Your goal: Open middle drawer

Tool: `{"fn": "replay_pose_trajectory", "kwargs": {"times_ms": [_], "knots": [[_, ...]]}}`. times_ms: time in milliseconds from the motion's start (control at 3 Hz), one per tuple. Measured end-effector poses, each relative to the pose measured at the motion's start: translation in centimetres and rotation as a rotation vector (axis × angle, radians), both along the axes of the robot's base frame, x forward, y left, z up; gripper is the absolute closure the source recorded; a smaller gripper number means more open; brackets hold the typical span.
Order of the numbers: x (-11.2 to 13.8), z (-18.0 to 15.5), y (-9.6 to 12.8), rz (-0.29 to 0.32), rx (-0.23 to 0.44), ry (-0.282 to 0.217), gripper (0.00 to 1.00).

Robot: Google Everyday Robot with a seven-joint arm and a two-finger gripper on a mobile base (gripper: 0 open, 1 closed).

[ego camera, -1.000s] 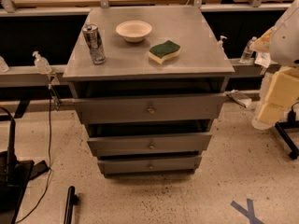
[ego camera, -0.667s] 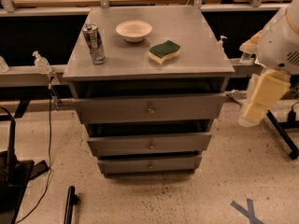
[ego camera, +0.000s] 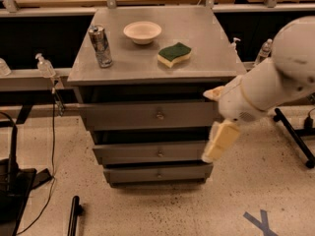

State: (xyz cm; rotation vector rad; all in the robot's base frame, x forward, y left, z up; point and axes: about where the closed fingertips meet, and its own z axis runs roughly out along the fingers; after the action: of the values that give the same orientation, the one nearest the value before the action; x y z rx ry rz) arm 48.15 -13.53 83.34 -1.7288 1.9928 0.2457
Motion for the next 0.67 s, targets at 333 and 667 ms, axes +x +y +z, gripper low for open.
{"fn": "replay_pose_trajectory", "kwargs": {"times_ms": [333,667], "knots": [[2.74,-1.21,1.08,-0.019,0.046,-0.063,0.0],[2.74,-1.21,1.08,-0.019,0.046,-0.063,0.0]]}}
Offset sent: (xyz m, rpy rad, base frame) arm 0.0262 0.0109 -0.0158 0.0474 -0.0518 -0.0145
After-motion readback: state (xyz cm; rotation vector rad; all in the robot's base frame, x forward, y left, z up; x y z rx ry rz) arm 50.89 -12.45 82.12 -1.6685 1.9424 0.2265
